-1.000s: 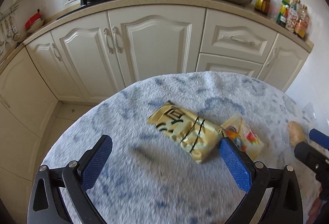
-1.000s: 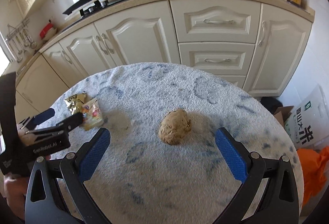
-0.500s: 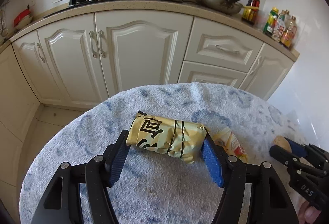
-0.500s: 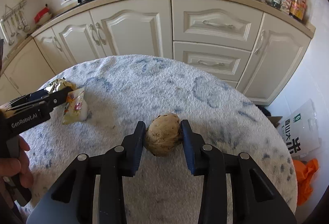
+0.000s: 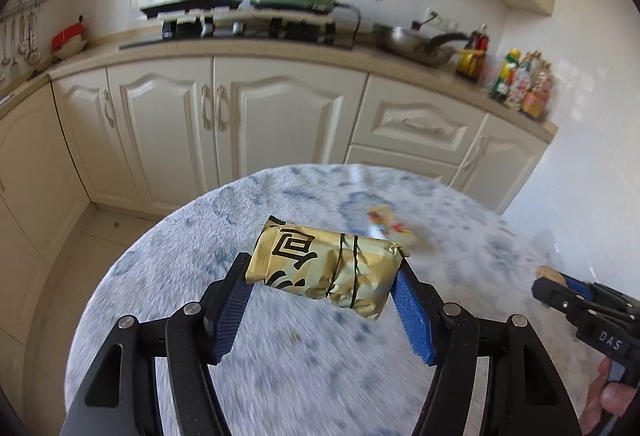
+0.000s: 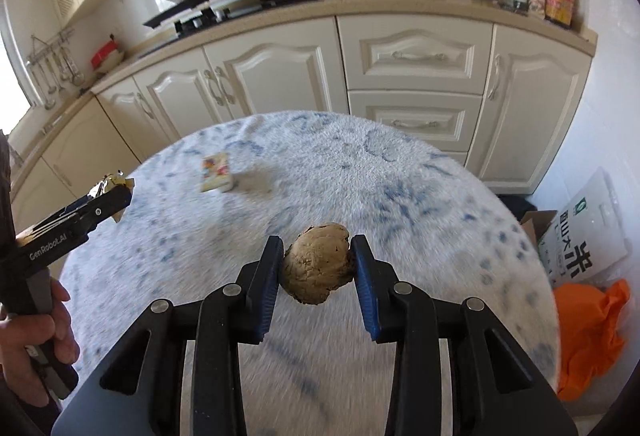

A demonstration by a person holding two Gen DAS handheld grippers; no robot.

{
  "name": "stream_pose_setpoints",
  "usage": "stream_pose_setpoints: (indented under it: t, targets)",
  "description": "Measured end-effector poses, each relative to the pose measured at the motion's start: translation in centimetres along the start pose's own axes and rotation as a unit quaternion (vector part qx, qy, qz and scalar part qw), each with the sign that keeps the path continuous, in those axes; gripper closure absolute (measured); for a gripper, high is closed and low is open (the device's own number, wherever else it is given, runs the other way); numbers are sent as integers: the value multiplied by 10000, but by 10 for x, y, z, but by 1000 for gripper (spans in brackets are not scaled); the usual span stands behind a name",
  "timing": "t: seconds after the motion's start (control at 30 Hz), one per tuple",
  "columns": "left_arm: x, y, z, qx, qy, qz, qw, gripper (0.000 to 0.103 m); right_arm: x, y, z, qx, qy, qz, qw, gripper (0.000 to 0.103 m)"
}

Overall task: Collect trash
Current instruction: 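Carry the gold bar and brown lump toward the grey bin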

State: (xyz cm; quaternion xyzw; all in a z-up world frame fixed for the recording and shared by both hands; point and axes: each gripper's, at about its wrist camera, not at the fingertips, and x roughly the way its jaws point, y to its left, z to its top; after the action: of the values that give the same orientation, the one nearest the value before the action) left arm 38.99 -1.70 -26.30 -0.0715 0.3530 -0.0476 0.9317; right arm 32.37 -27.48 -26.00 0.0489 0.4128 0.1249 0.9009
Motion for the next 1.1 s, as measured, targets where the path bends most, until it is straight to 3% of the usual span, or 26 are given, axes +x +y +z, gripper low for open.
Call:
stream_pose_setpoints:
  t: [0.43, 0.67, 1.1]
  targets:
    - [-163, -73, -54, 516, -750, -769, 9929, 40, -130, -7, -26, 133, -893, 46, 9959, 68]
    - [-206, -107, -73, 868, -946, -1119, 9854, 40, -192, -32, -40, 354, -1345, -91, 9902, 68]
    - [-236, -156, -82, 1412, -1143, -1855, 9657, 40, -272, -106, -82, 1030, -1831, -762, 9747, 68]
